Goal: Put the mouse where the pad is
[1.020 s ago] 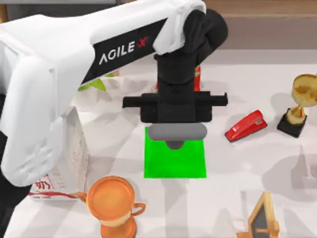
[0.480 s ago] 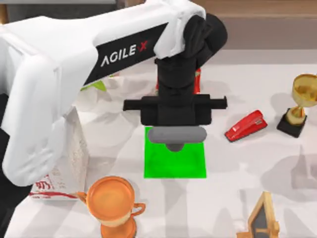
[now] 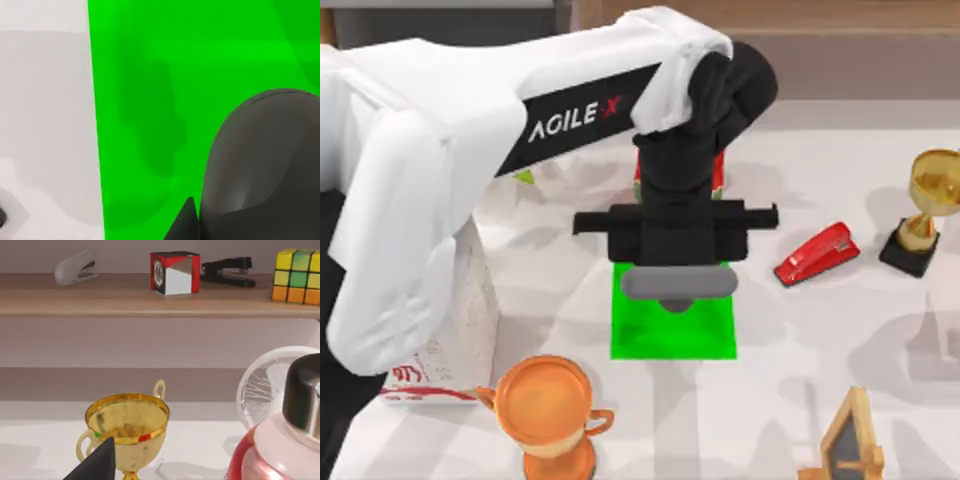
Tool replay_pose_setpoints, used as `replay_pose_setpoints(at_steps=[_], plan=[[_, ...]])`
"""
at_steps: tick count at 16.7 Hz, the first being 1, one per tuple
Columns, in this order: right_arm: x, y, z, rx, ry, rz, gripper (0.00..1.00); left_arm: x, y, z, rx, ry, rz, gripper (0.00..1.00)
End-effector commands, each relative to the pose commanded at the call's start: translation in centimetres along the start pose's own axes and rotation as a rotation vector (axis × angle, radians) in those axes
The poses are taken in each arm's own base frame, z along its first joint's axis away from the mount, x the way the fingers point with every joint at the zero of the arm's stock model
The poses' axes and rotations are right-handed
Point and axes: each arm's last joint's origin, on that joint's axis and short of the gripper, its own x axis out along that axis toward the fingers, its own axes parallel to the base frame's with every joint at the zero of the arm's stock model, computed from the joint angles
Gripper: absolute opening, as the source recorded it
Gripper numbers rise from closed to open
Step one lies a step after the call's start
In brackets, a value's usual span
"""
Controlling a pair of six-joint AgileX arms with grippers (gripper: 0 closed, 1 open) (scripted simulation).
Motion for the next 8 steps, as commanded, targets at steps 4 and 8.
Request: replay_pose_setpoints(at_steps=[4,8], plan=[[0.0,0.0,0.0,0.0,0.0,0.0,1.0,0.8,0.0,0.0,0.0,0.004,0.002,0.0],[0.0,0.0,0.0,0.0,0.0,0.0,1.0,2.1,-0.1,0.0,-0.002,-0.017,-0.017,0.0]])
